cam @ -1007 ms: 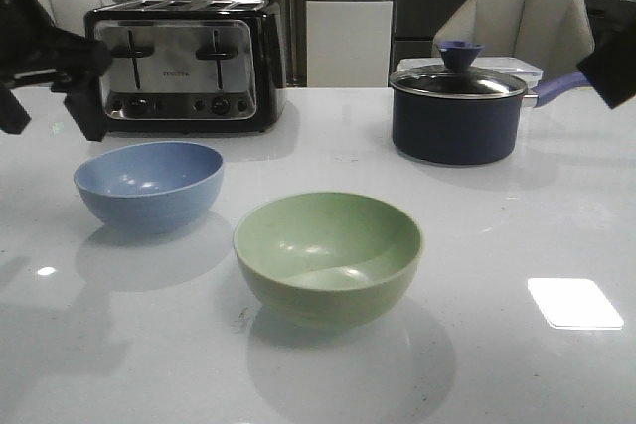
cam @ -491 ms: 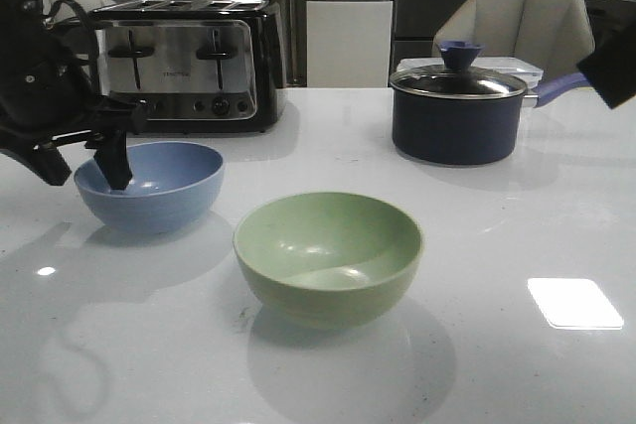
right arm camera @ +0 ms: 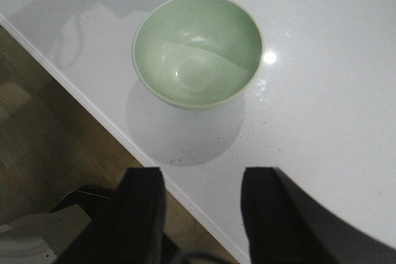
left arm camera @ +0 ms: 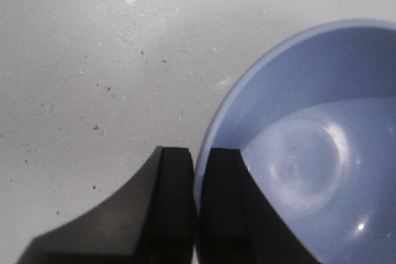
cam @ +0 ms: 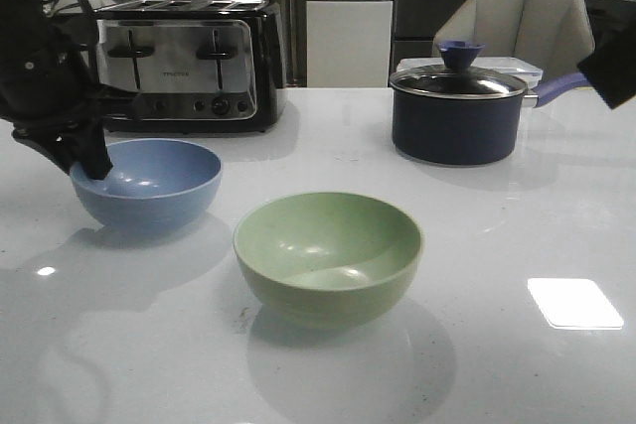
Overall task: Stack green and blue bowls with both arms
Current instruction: 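Lift the blue bowl and carry it over the green bowl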
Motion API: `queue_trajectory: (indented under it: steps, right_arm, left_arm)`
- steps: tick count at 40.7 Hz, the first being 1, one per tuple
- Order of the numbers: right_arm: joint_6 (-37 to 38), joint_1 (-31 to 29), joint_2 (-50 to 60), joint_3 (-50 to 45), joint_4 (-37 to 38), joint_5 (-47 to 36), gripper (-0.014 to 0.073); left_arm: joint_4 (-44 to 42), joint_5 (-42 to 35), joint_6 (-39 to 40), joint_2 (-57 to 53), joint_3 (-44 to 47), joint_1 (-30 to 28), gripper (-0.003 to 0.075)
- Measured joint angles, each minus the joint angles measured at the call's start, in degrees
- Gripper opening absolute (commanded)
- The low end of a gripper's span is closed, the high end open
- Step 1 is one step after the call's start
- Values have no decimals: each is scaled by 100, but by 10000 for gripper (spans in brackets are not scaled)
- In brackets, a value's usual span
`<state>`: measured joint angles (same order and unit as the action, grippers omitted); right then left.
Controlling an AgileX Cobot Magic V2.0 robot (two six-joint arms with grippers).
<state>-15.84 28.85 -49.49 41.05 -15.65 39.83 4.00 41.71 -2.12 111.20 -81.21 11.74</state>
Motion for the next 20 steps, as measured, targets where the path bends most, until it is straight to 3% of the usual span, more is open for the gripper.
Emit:
queue_trajectory:
  steps: [7, 20]
  right_arm:
    - [0, 0, 0, 0, 0, 0, 416]
    - [0, 0, 0, 0, 0, 0, 416]
  left_arm:
    - [0, 420, -272, -564, -190, 168, 93]
    - [44, 783, -506, -1752, -225, 1109, 93]
